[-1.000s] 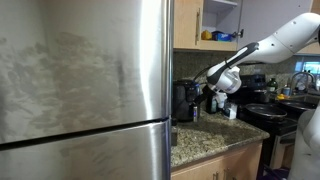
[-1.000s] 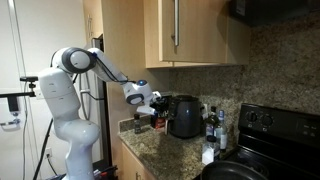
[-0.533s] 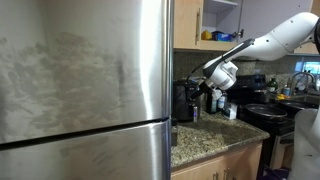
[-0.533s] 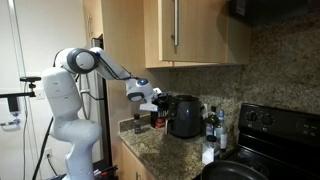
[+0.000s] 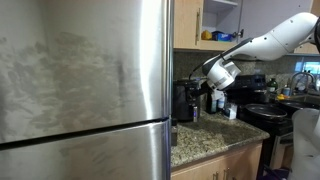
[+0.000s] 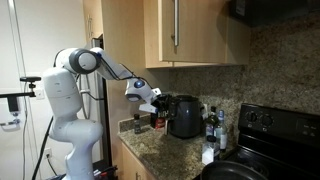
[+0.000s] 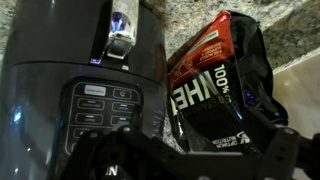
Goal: Turn on the air fryer
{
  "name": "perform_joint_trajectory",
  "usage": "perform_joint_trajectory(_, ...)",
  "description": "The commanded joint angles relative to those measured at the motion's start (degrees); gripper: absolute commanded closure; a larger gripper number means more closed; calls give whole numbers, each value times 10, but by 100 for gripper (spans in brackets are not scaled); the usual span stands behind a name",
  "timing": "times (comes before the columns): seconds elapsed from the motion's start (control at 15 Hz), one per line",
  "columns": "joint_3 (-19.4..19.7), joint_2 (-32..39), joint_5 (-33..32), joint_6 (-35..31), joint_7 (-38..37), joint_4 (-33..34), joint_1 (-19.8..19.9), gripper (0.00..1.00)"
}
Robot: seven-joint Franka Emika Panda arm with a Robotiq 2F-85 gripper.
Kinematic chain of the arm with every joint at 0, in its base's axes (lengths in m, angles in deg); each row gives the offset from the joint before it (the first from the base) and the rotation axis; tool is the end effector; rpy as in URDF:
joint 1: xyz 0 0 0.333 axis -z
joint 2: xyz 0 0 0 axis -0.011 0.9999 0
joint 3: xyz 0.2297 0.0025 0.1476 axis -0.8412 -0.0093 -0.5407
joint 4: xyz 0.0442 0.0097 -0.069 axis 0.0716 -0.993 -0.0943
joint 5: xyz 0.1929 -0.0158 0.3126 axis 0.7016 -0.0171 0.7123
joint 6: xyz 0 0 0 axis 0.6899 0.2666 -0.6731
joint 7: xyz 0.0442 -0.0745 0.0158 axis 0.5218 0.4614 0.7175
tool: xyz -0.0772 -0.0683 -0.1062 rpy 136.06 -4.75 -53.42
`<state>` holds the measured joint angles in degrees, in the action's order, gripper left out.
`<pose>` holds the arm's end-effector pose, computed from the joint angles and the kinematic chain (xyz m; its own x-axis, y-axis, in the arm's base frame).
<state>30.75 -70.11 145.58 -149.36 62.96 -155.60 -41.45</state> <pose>0.4873 0.0765 0.3663 0.6083 0.2525 0.7524 0.3980 -0.9173 -0.0139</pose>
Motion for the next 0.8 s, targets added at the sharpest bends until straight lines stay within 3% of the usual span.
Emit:
perform_joint_trajectory(0.0, 9, -1, 35, -26, 32, -2, -17, 0)
perform_joint_trajectory(0.33, 19, -3, 63, -57, 58, -11, -42, 0)
perform_joint_trajectory(0.47, 48, 5, 88, -55, 84, 22, -64, 0)
perform_joint_trajectory(0.73, 106, -15, 105, -71, 182, 14, -123, 0)
